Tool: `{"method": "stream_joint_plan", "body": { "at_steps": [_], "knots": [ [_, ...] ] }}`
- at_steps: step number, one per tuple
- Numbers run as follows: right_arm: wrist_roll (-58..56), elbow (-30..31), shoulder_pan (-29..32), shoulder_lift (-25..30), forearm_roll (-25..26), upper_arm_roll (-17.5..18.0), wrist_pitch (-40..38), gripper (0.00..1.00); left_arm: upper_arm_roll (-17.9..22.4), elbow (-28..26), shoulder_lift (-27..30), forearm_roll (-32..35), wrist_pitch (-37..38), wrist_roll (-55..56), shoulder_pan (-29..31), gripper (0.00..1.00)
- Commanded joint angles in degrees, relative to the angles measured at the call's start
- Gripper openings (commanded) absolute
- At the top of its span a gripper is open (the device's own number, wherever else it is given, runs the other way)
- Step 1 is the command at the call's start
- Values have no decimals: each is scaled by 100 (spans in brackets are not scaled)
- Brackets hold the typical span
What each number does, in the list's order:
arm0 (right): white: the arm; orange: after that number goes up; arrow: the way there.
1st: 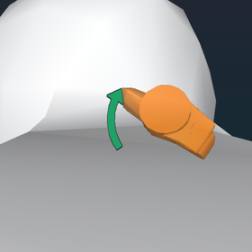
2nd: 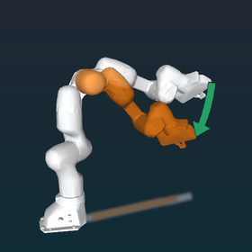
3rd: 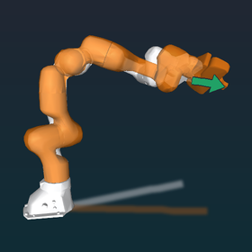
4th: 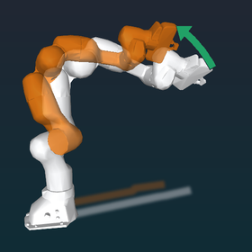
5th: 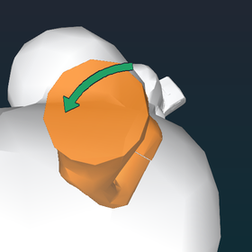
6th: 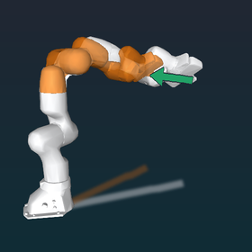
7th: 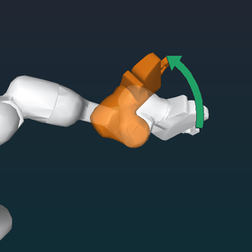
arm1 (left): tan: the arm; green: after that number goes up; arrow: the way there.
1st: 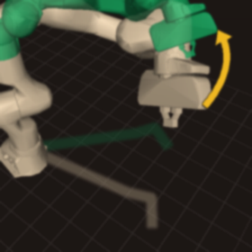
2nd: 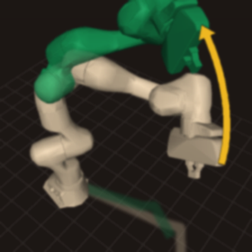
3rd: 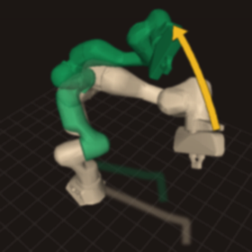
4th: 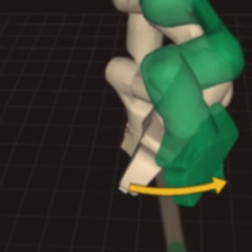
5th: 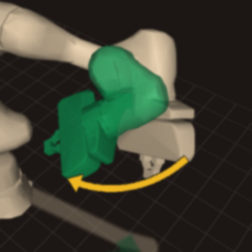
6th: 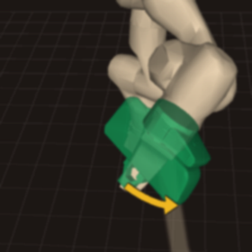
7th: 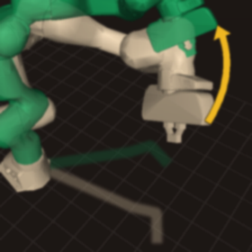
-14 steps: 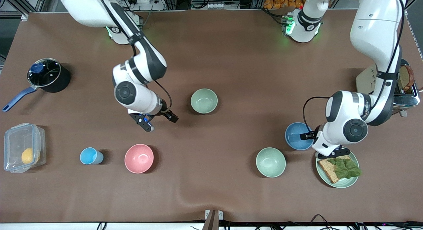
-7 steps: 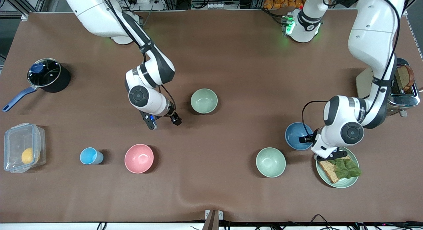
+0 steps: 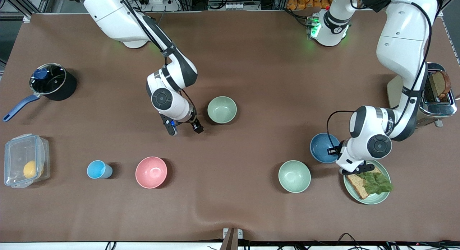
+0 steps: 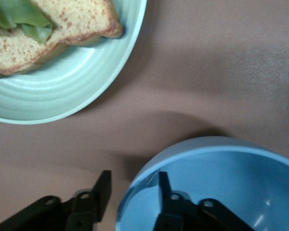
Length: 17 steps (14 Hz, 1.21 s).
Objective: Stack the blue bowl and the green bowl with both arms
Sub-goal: 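Carry the blue bowl with the left gripper and lower it into the green bowl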
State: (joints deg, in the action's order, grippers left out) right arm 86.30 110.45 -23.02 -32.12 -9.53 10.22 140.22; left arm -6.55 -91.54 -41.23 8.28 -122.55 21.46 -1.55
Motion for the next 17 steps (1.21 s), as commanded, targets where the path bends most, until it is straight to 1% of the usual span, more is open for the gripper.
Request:
{"method": "stream_joint_plan", "body": {
  "at_steps": [1,3,5,8,10,12,14,17],
  "knots": [
    [158,187,0,48,-23,42,199,100,-74,-83,281,165,11,86,5,0],
    [351,178,0,48,-32,59,243,100,-83,-110,501,139,47,60,5,0],
    [579,178,-44,48,-32,77,243,100,-153,-110,755,77,292,51,-29,0],
    [739,187,-167,40,-84,77,278,100,-548,-110,1116,25,696,252,32,0],
    [730,187,-159,40,-171,77,278,100,-855,-171,1213,-247,803,586,23,0],
    [730,178,-167,40,-303,77,278,100,-1206,-425,1354,-274,663,1112,32,0],
    [730,187,-185,40,-322,86,278,100,-1427,-627,1398,-318,382,1430,32,0],
    [721,178,-203,31,-330,95,278,100,-1840,-1005,1398,-380,-215,1983,6,0]
  ]
}}
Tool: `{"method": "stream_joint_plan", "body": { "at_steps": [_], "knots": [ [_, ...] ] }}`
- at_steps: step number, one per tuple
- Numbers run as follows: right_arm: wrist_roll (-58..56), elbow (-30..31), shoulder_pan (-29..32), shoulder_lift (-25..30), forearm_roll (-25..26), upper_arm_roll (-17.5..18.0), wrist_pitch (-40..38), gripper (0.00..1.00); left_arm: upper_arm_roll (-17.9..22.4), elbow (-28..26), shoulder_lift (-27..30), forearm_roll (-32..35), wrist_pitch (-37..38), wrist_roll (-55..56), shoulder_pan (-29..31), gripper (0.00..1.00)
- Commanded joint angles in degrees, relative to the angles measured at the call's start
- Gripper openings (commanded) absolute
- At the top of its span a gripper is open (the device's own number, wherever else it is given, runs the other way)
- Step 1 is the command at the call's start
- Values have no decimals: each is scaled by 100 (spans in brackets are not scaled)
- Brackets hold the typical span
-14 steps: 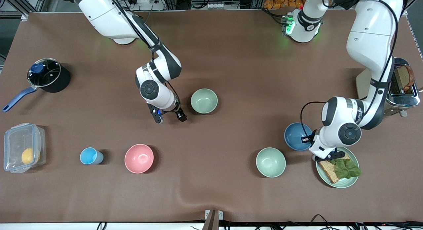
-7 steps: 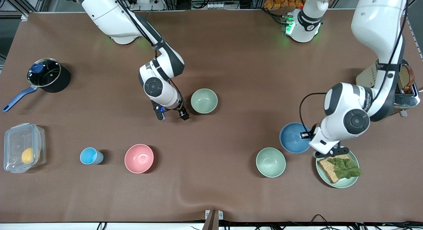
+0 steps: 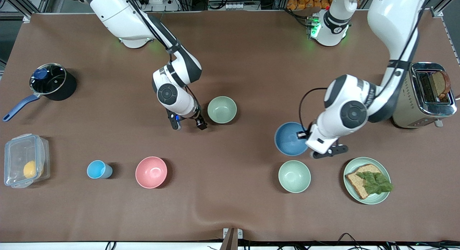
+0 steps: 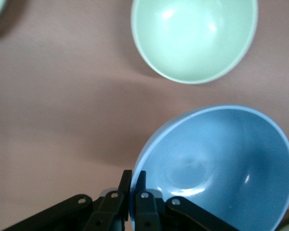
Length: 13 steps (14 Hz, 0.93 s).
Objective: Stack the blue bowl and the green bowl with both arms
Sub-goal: 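Carry the blue bowl with the left gripper and lower it into the green bowl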
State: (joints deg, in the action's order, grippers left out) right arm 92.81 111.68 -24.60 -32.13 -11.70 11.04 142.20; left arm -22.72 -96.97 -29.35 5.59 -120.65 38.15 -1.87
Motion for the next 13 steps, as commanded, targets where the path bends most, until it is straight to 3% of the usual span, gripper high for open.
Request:
{"method": "stream_joint_plan", "body": {
  "at_steps": [1,3,7,13],
  "knots": [
    [70,56,-45,32,-122,13,88,100,-346,-646,211,-111,-676,542,11,0],
    [36,56,-45,32,-270,13,106,100,-609,-919,176,-102,-1090,973,-155,0],
    [26,47,-45,-21,-351,13,159,100,-829,-894,176,-102,-1101,1702,-604,0],
    [26,30,-36,-126,-455,144,369,100,-865,-806,0,-102,-1136,2231,-1272,0]
  ]
}}
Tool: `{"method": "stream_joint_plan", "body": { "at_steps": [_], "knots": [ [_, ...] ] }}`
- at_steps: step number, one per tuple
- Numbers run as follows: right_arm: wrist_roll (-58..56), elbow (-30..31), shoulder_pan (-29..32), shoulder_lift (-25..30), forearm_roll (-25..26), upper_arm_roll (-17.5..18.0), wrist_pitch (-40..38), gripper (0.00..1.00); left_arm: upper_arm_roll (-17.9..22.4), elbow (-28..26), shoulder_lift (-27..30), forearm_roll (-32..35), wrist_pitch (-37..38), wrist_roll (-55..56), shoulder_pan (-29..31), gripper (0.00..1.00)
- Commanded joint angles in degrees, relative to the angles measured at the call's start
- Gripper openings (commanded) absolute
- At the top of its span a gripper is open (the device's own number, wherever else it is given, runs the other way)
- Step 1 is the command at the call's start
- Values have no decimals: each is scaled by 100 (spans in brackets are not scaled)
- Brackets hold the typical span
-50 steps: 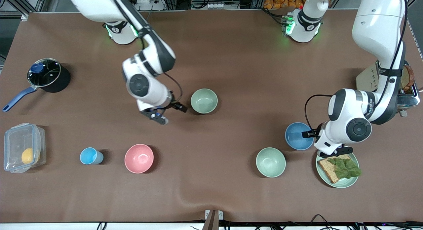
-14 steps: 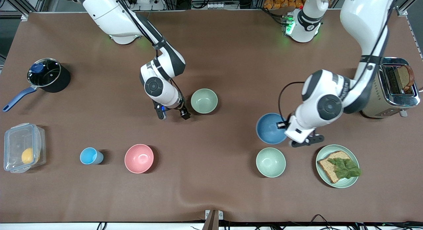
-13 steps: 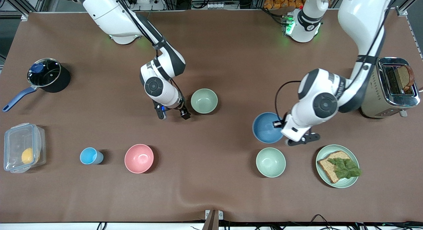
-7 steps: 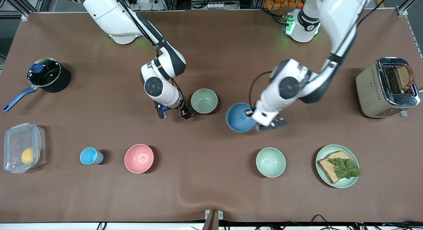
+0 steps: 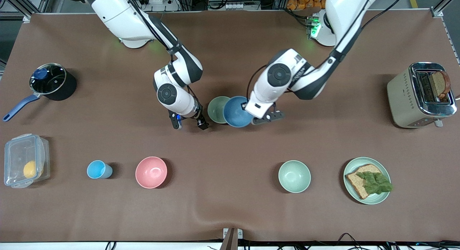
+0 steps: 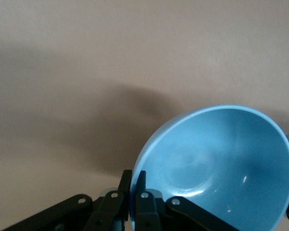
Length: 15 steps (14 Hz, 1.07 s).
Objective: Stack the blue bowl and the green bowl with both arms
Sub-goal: 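Carry the blue bowl with the left gripper and lower it into the green bowl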
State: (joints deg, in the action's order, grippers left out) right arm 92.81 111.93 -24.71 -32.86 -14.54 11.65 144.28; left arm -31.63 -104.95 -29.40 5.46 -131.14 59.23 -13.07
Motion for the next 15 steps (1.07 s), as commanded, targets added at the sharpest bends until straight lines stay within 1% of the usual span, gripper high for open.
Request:
{"method": "stream_joint_plan", "body": {
  "at_steps": [1,4,7,12,13,14,15],
  "knots": [
    [27,13,-43,-71,-311,83,231,100,25,9,-65,-88,-96,142,-204,0],
    [27,4,-43,-80,-330,127,250,100,25,97,-241,-88,-184,142,-354,0],
    [9,4,-43,-80,-330,127,232,100,34,299,-478,-53,-184,142,-503,0],
    [18,-5,-26,-80,-330,127,215,100,43,422,-671,-18,-184,142,-556,0],
    [18,-5,-26,-80,-330,127,215,100,43,449,-698,-27,-184,142,-574,34],
    [9,-5,-34,-80,-330,127,215,100,52,466,-707,-10,-184,124,-626,99],
    [18,-5,-26,-80,-330,127,215,100,60,475,-707,8,-184,124,-688,100]
  ]
}}
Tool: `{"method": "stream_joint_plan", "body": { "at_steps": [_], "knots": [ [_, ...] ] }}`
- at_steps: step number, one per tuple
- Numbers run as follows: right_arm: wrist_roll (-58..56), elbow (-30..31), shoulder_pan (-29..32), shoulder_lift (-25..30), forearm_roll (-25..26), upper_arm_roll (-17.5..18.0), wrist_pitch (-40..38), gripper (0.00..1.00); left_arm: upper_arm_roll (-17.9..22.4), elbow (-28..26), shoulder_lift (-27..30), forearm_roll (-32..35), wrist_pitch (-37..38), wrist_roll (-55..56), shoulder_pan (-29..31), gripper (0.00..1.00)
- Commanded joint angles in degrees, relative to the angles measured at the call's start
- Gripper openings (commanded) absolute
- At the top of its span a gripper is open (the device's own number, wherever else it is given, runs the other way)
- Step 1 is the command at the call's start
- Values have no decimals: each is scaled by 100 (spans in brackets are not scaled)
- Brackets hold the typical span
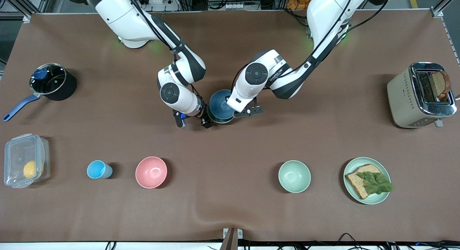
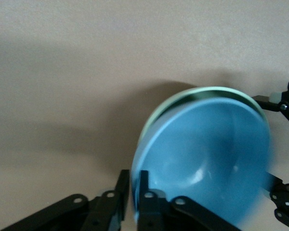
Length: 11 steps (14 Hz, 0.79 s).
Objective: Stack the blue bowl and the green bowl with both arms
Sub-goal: 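Carry the blue bowl with the left gripper and lower it into the green bowl, then open the left gripper and draw it back toward the toaster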
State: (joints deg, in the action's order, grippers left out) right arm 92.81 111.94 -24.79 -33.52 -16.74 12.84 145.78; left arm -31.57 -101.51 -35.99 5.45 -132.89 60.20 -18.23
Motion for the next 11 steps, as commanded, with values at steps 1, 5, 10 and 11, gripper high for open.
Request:
{"method": "stream_joint_plan", "body": {
  "at_steps": [1,5,10,11],
  "knots": [
    [9,-5,-18,-14,-110,8,65,100,63,132,-31,8,-9,27,-163,100],
    [9,-5,-18,-14,-110,8,65,100,81,307,144,8,245,27,-67,100],
    [18,-14,-26,-14,-110,8,56,100,90,905,408,359,1211,27,346,100],
    [9,-14,-26,-14,-110,8,56,100,81,1010,478,438,1317,18,486,100]
  ]
}}
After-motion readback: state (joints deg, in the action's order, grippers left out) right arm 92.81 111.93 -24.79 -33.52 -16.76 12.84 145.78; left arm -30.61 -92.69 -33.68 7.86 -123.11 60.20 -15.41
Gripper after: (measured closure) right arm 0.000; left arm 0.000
